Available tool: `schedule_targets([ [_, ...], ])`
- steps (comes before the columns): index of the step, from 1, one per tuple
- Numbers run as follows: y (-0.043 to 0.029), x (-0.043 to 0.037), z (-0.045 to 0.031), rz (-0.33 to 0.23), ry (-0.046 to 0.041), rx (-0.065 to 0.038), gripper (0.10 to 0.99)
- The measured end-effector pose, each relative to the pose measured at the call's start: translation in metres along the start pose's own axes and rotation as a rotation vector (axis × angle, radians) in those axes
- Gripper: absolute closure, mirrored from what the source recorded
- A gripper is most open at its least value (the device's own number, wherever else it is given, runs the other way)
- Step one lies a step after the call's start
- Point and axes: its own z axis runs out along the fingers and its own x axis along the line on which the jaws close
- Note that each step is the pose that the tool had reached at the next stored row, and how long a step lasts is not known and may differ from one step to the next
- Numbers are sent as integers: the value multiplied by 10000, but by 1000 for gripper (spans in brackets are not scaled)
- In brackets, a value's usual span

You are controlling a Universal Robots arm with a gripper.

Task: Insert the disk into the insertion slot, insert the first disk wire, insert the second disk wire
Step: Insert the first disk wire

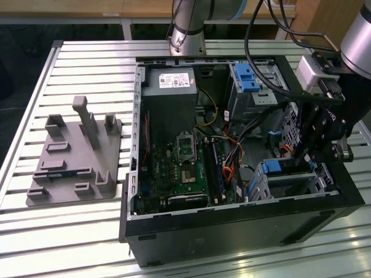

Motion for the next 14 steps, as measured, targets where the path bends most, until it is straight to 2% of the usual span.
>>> schedule_targets([
  [1, 2, 1, -18, -1, 3, 4, 855],
  [3, 8, 1, -84, -2, 6, 14, 733],
  [5, 17, -5, -170, -1, 5, 27, 733],
  [6, 21, -9, -215, 0, 7, 32, 671],
  [11, 35, -20, -439, 15, 20, 37, 671],
  [14, 39, -22, -516, 15, 18, 49, 671],
])
